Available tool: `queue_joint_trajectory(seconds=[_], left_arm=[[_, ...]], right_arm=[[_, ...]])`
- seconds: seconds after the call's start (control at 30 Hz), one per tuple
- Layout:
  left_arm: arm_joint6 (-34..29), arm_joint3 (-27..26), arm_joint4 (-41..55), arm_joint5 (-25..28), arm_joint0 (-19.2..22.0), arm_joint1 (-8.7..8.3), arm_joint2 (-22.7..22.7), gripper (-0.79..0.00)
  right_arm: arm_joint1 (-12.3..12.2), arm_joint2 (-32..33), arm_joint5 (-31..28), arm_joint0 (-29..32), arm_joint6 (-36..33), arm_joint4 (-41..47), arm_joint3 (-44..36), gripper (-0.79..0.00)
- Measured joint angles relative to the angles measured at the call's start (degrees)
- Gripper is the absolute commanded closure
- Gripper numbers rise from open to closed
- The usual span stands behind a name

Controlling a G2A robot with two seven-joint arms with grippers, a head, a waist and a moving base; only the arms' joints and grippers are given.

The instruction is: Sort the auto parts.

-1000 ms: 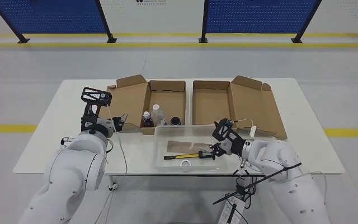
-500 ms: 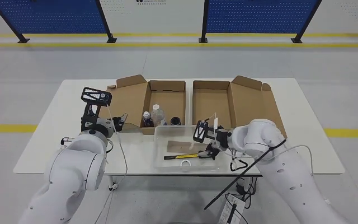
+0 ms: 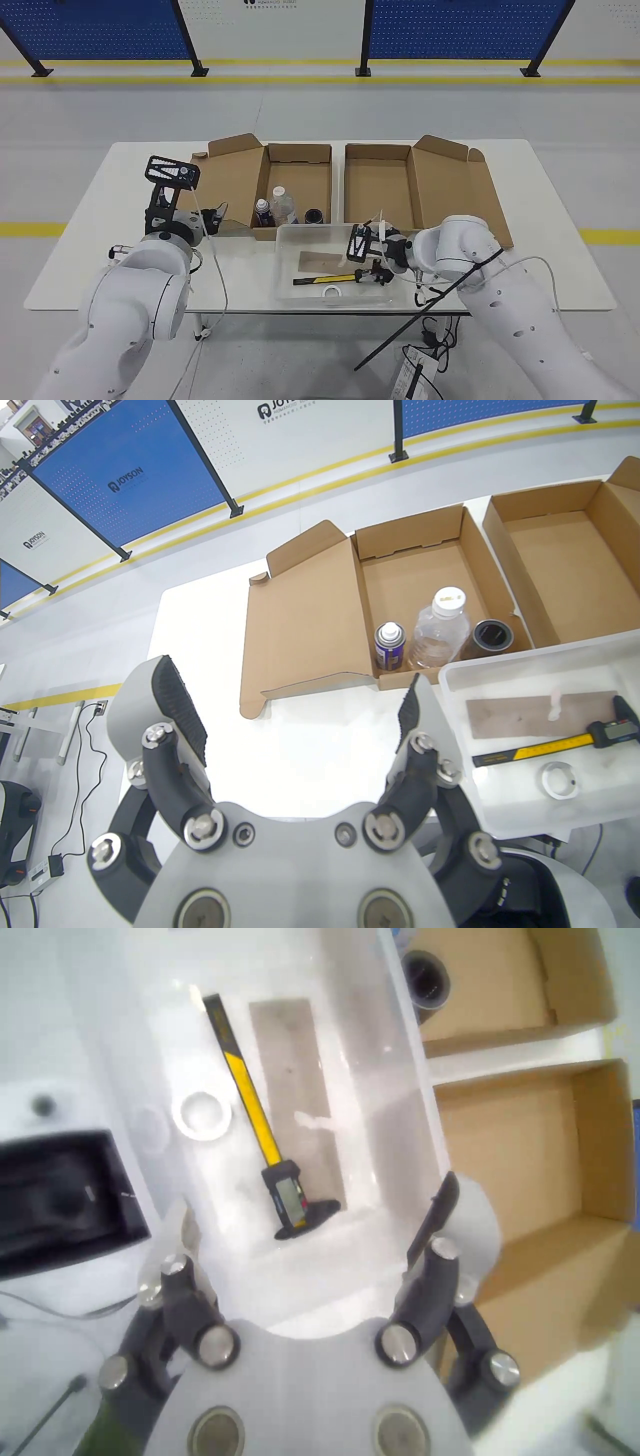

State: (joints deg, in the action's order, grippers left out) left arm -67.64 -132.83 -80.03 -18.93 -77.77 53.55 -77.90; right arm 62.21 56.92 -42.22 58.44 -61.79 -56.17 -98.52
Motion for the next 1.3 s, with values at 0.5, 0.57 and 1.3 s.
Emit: queue_joint_trajectory(seconds=[0.5,0.57,1.3], left_arm=[[0.0,0.0,0.0,0.0,0.0,0.00,0.0,-0.785],[0.0,0.0,0.0,0.0,0.0,0.00,0.0,-0.785],[0.0,0.0,0.0,0.0,0.0,0.00,0.0,-0.785]], right_arm=[[1.3,-4.6,9.0,-6.3,-7.8,5.1,1.0,-0.785],[2.0,-7.3,12.0,-8.9,-12.1,6.9,1.2,-0.785],[5.9,-19.4,25.3,-17.1,-19.3,5.7,4.6,-0.785]])
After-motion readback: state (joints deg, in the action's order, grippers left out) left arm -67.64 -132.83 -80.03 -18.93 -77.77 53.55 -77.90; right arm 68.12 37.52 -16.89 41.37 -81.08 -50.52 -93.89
